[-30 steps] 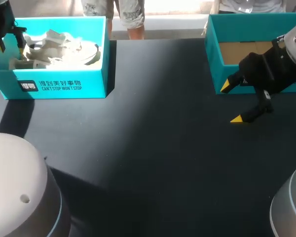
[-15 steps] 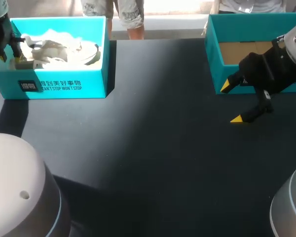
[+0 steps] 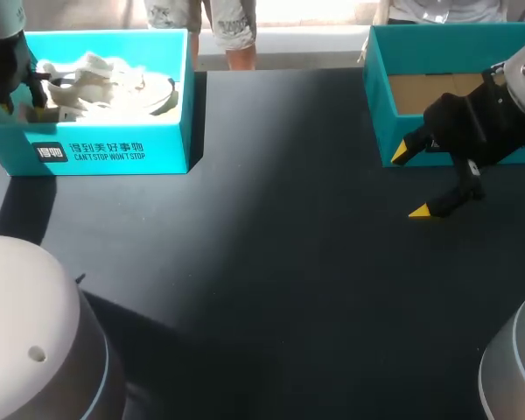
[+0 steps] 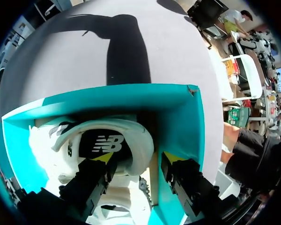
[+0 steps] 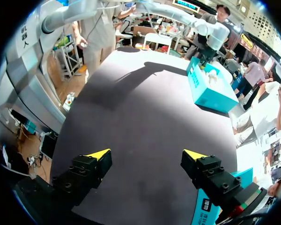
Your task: Take the shoe out of the shoebox, open the shoe tongue, remove and reinsert the insole, then place the shoe into the shoebox
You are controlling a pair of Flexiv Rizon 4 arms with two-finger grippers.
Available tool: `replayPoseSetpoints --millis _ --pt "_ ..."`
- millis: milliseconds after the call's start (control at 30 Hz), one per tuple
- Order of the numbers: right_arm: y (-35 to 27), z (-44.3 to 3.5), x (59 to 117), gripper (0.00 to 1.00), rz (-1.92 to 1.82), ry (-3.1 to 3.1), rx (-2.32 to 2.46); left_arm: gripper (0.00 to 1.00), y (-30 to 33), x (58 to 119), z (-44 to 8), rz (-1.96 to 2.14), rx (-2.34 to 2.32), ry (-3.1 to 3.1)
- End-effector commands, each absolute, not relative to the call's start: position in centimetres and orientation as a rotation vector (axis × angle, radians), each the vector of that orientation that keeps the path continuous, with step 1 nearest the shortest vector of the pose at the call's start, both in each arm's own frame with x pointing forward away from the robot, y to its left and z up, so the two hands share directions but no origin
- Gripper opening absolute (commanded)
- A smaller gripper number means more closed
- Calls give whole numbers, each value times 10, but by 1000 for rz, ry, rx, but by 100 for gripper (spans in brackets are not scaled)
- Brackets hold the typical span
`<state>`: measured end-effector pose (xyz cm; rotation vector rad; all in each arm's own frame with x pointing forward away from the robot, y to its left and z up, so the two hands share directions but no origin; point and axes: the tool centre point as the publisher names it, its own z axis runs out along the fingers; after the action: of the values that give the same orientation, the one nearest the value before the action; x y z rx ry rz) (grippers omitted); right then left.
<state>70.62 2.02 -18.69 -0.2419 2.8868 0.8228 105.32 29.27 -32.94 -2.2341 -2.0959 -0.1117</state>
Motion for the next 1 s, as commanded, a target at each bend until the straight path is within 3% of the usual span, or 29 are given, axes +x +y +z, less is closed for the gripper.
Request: replayPoseSetpoints --millis 33,133,167,333,400,433,467,667,1000 --pt "21 -188 707 100 821 2890 -243 59 294 1054 -341 -93 -2222 -2087" --pt "21 -188 707 100 821 2890 -243 57 295 1052 -346 -82 -2205 -2070" --pt "21 -188 707 100 821 2890 -243 49 296 1050 -347 -89 -2193 -2059" --pt "21 -188 707 100 821 2890 -243 41 293 1046 -359 -87 -2157 -2041" --pt "21 -188 707 100 821 2890 -243 23 291 1046 -364 -96 -2146 -2029" --pt "21 -188 707 100 821 2890 -243 23 291 1046 -365 -96 -2146 -2028" --pt "21 -188 707 100 821 2890 -243 0 291 1046 -365 -96 -2148 -2025" --pt "21 -188 707 100 821 2890 -243 0 294 1040 -344 -147 -2188 -1924" --pt "21 -188 707 100 821 2890 -243 0 305 1044 -259 -198 -2244 -1823"
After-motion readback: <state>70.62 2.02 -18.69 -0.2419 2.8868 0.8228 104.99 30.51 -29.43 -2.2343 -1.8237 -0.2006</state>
